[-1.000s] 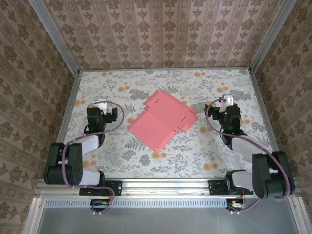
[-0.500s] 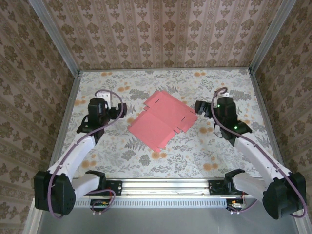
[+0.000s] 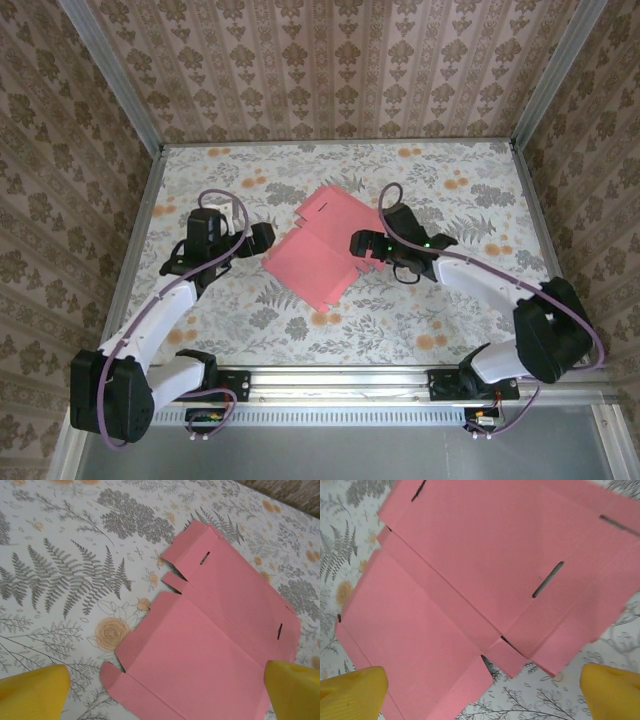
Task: Fold the paper box
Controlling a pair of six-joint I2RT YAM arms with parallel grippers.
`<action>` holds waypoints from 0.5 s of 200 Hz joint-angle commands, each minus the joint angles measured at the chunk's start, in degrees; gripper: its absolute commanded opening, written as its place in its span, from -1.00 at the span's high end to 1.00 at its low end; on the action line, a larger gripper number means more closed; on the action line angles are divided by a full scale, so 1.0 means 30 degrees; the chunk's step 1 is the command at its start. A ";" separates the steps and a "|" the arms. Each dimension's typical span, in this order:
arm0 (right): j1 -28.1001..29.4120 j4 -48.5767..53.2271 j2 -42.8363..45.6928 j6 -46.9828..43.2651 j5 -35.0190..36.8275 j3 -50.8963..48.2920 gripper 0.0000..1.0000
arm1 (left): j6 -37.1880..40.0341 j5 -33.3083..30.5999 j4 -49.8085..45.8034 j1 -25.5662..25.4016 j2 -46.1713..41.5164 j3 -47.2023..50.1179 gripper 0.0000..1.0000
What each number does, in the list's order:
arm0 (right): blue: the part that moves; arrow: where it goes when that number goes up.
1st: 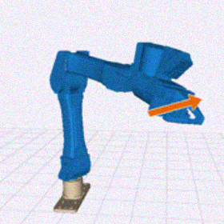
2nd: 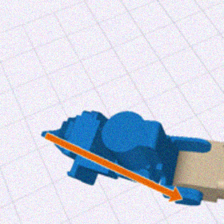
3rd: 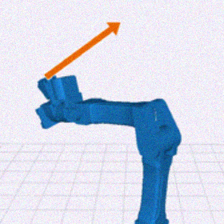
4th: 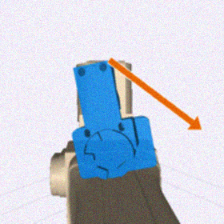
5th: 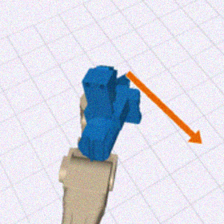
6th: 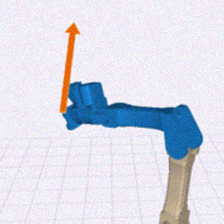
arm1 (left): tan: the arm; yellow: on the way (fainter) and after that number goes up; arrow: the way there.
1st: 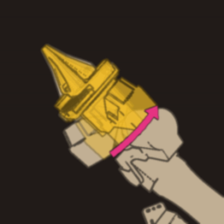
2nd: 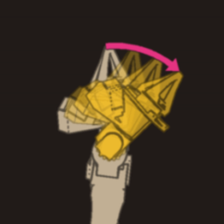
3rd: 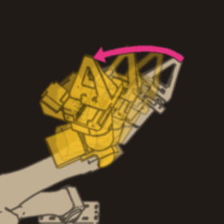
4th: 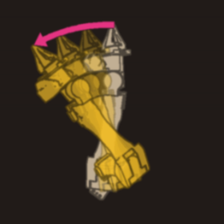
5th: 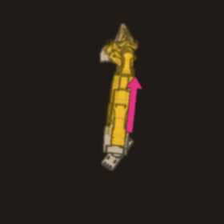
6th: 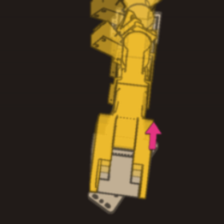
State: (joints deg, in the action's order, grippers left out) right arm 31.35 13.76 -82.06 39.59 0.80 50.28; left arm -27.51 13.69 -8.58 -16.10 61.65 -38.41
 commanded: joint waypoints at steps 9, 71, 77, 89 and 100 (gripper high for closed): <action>0.0154 0.0188 -0.0951 0.1421 0.0029 0.0475 -1.00 | -0.0993 0.1403 0.0705 -0.0093 0.0592 0.0603 -1.00; 0.0118 -0.0011 -0.2153 0.2653 0.0014 0.0468 -1.00 | 0.0404 0.0927 -0.0134 -0.1362 0.4904 -0.1313 -1.00; 0.0139 -0.0001 -0.2260 0.2686 -0.0077 0.0504 -1.00 | 0.0640 0.0867 -0.0417 -0.1476 0.5470 -0.1721 -1.00; 0.0125 -0.0317 -0.2324 0.2707 -0.0285 0.0389 -1.00 | 0.0992 0.0786 -0.0752 -0.1599 0.6476 -0.2392 -1.00; 0.0125 -0.0662 -0.2272 0.2756 -0.0391 0.0120 -1.00 | 0.1216 0.0666 -0.0937 -0.1604 0.7219 -0.2939 -1.00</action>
State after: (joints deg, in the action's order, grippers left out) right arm 31.77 13.47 -88.29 46.15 0.75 50.37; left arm -27.11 16.56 -9.08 -20.40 79.88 -42.61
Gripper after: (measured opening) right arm 0.999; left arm 0.997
